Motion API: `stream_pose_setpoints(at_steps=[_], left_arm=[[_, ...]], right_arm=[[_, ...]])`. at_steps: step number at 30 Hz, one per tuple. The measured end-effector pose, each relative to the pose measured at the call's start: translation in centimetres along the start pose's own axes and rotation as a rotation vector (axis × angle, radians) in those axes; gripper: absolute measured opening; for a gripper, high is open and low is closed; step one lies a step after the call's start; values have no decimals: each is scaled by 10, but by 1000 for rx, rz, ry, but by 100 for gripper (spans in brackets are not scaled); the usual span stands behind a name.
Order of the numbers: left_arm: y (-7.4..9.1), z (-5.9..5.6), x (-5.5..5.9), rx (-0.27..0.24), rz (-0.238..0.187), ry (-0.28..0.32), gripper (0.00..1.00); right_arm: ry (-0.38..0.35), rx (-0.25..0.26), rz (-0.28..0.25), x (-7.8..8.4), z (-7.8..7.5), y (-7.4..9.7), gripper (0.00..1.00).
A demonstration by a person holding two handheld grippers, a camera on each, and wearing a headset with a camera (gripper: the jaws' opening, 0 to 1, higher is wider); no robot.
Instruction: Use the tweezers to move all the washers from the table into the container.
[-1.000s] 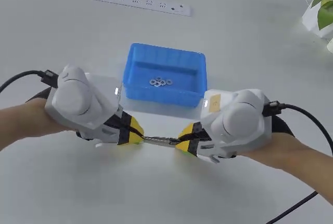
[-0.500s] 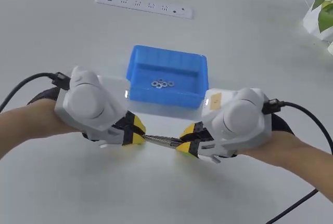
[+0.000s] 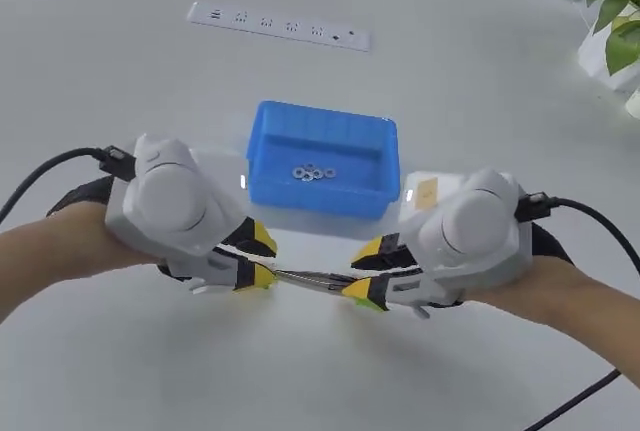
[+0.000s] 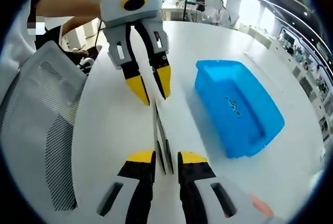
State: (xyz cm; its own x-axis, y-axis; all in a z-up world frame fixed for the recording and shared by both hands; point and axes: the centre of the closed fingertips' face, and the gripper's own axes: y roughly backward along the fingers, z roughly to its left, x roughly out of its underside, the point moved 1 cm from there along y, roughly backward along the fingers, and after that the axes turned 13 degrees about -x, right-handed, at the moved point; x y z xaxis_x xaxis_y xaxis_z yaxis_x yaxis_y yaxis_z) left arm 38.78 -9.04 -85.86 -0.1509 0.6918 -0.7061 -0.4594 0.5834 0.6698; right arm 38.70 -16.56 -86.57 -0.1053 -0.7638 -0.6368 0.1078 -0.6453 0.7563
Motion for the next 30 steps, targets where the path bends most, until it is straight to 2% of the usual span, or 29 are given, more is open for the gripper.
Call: stream_pose_setpoints(at_steps=[1, 2, 3, 4, 6, 9, 10, 12, 16, 19, 22, 26, 29, 30], left_arm=[[6, 1, -2, -16, -11, 35, 19], [9, 1, -3, -21, -16, 45, 20], [16, 2, -5, -38, -35, 70, 20], [24, 3, -4, -58, -38, 85, 21], [39, 4, -4, -110, -52, 128, 24], [60, -3, -5, -145, -86, 199, 25], [68, -6, -3, -161, -87, 206, 26], [79, -12, 0, -185, -87, 223, 27], [99, -25, 4, -221, -97, 296, 29], [116, -33, 1, -266, -134, 391, 31], [125, -36, -3, -296, -159, 440, 33], [133, -43, -10, -323, -166, 422, 33], [136, -50, -17, -303, -179, 427, 36], [135, -54, -17, -292, -167, 428, 38]], right_arm=[[-13, 40, -23, 0, -2, 6, 18], [-17, 53, -31, 1, -2, 9, 18], [-37, 96, -59, 2, -3, 16, 18], [-30, 161, -88, 2, -8, 26, 17], [-55, 237, -125, 7, -8, 42, 17], [-141, 301, -255, 4, 1, 66, 17], [-163, 328, -284, 5, 4, 75, 18], [-193, 363, -303, 10, 10, 85, 18], [-255, 405, -373, 15, 32, 102, 19], [-309, 437, -443, 13, 48, 111, 23], [-318, 460, -452, 13, 56, 114, 25], [-344, 467, -446, 16, 66, 109, 27], [-363, 483, -459, 18, 70, 109, 29], [-383, 495, -470, 19, 71, 110, 30]])
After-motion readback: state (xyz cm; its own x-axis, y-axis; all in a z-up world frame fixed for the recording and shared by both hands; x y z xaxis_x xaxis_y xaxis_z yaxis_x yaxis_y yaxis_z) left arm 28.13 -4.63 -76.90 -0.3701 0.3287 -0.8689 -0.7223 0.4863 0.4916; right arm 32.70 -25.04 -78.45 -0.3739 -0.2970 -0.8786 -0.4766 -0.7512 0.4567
